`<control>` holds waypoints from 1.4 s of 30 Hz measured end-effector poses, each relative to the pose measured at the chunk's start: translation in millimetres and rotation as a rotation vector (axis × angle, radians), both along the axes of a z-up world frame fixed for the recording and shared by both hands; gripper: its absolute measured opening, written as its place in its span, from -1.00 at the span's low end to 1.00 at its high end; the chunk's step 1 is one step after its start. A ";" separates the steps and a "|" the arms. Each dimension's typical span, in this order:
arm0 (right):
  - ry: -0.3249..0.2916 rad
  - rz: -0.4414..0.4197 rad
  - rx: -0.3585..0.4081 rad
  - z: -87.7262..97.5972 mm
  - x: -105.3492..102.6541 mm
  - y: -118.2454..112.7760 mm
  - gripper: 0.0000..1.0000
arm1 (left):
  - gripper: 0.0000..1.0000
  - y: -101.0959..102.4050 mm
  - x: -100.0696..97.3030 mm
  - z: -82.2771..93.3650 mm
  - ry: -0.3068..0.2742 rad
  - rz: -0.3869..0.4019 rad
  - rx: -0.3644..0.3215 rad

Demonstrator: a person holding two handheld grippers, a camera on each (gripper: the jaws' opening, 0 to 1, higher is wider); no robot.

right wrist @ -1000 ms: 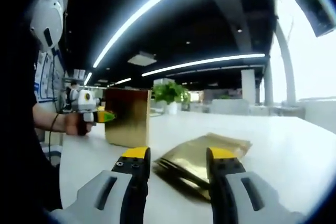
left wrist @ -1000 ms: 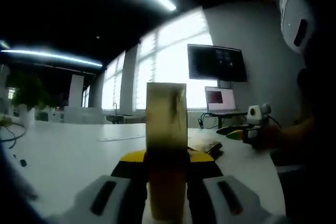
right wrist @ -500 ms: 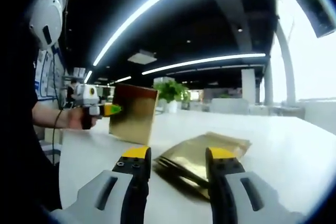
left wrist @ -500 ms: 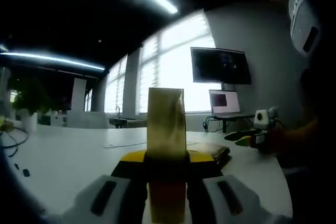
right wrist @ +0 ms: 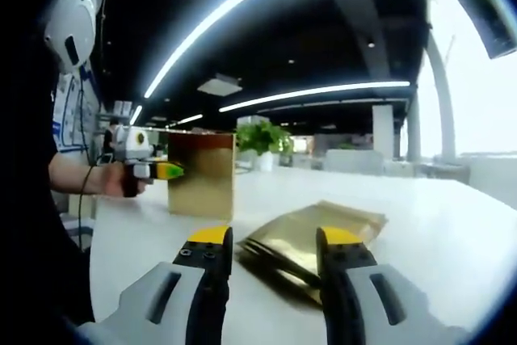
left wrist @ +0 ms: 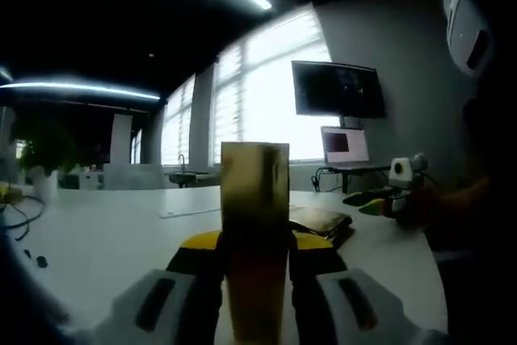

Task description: Extract single mask from mask box in order stack masks on table

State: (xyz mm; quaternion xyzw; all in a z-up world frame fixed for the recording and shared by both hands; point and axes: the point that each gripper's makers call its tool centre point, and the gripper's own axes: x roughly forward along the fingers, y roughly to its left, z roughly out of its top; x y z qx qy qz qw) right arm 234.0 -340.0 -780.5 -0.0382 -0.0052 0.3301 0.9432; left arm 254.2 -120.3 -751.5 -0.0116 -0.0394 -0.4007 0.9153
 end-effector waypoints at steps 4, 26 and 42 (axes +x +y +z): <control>-0.001 0.000 -0.001 0.0 -0.1 -0.1 -0.24 | -0.28 -6.2 4.4 -4.4 0.021 -0.003 0.030; -0.001 -0.002 -0.001 -0.9 0.4 -0.8 -0.25 | -0.41 -5.7 17.6 11.0 -0.009 -0.023 -0.003; 0.006 -0.004 0.001 -2.1 1.6 -1.8 -0.25 | -0.41 3.1 60.4 32.7 -0.051 -0.025 0.002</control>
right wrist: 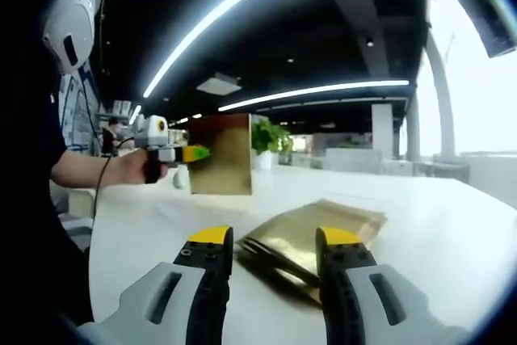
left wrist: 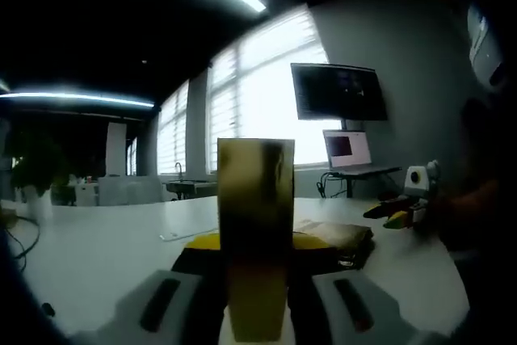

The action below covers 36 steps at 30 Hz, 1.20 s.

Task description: Extract single mask from mask box in order stack masks on table

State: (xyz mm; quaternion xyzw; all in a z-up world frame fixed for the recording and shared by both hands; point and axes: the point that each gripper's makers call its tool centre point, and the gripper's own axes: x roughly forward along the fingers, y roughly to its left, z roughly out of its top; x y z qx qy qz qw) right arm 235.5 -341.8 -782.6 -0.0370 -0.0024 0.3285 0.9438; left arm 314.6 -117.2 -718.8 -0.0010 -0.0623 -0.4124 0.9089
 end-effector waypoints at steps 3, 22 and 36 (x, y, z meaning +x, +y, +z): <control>0.002 0.000 -0.007 -1.3 0.4 0.0 -0.25 | -0.41 0.9 10.5 4.2 -0.006 0.003 -0.019; 0.009 -0.006 -0.011 -2.5 2.7 -1.8 -0.25 | -0.41 -18.1 56.2 -13.6 0.040 -0.095 0.003; 0.017 -0.013 -0.020 -4.7 4.5 -3.1 -0.25 | -0.41 -23.3 75.6 -35.9 0.128 -0.220 -0.007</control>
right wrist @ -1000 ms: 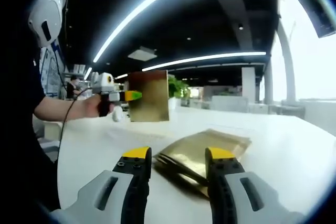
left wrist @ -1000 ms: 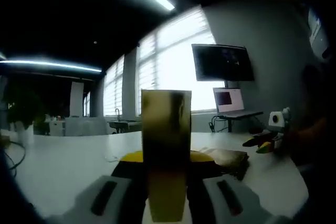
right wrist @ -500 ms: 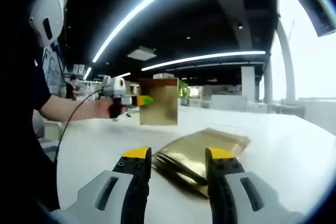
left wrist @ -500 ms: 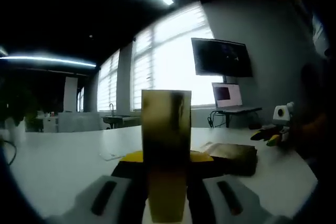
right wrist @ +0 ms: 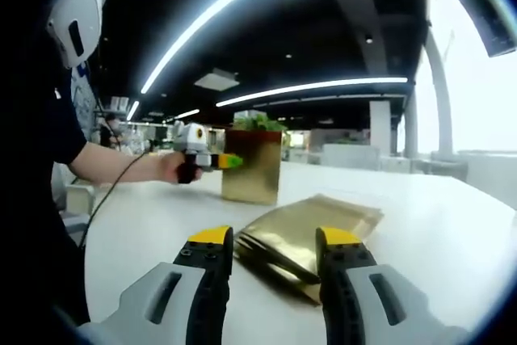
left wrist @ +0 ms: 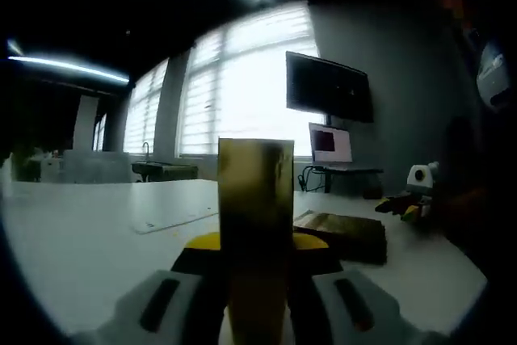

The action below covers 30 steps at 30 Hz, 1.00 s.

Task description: Extract single mask from mask box in order stack masks on table

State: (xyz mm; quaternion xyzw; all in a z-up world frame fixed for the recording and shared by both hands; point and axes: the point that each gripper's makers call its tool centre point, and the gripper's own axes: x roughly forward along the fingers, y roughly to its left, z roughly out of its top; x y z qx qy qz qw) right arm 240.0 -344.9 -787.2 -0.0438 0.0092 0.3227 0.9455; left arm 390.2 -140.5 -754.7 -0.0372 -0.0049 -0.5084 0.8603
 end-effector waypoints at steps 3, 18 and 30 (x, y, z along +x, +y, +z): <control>0.001 -0.001 0.000 -0.1 0.3 -0.1 -0.25 | -0.41 2.7 1.2 -0.4 0.023 0.009 -0.022; -0.003 0.005 0.005 0.2 -0.2 -0.2 -0.20 | -0.07 -2.0 -17.7 2.5 -0.003 0.079 -0.014; -0.011 0.022 0.021 2.1 -1.6 2.0 -0.11 | -0.06 32.6 -27.0 16.1 -0.035 0.216 -0.075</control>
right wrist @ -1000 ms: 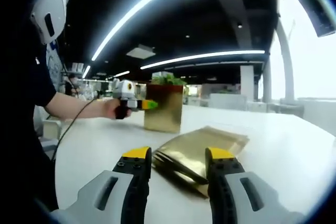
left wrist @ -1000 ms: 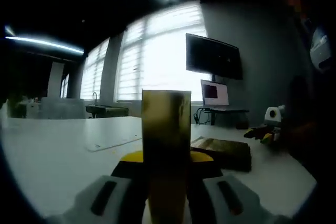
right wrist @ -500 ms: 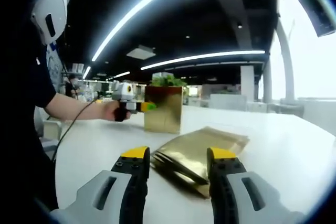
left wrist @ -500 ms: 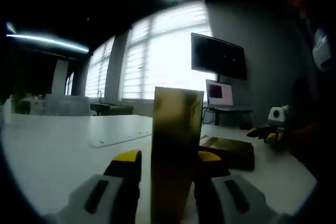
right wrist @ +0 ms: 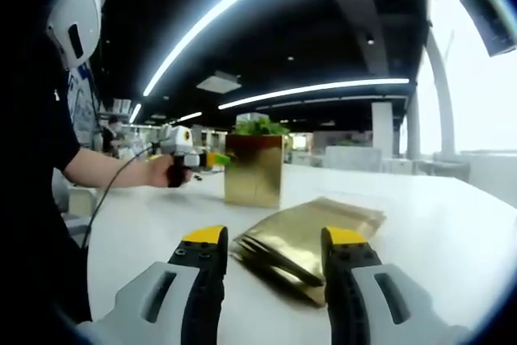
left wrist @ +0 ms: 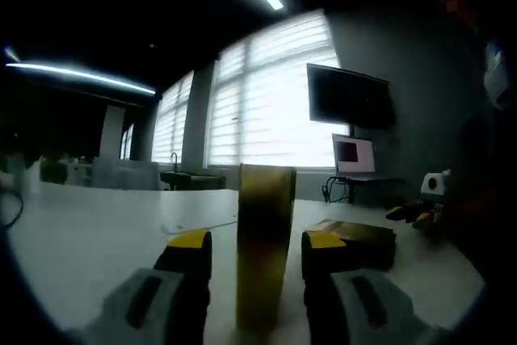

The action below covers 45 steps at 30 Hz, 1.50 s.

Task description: Extract single mask from mask box in order stack masks on table

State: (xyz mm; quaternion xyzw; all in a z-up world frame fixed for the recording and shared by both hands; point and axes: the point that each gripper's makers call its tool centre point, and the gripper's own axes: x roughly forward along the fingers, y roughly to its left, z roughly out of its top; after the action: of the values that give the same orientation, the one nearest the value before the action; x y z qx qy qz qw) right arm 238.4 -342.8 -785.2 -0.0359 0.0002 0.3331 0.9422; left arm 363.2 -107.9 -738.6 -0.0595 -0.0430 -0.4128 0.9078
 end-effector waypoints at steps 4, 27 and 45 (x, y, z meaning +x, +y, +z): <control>-0.008 0.006 0.007 2.1 -1.4 1.0 -0.10 | -0.06 20.2 -4.4 3.4 -0.022 0.060 -0.030; -0.008 0.030 0.008 3.4 -5.9 4.9 -0.09 | 0.10 33.5 -79.6 -9.3 -0.051 0.149 0.028; -0.023 0.060 -0.010 4.1 -12.7 10.9 -0.08 | 0.24 50.8 -131.3 -15.0 -0.050 0.181 0.020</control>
State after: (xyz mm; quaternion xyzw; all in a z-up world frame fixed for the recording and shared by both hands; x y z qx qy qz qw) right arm 225.6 -331.9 -781.1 -0.0444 -0.0102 0.3610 0.9315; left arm 231.9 -57.0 -753.6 -0.0358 -0.0667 -0.3308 0.9407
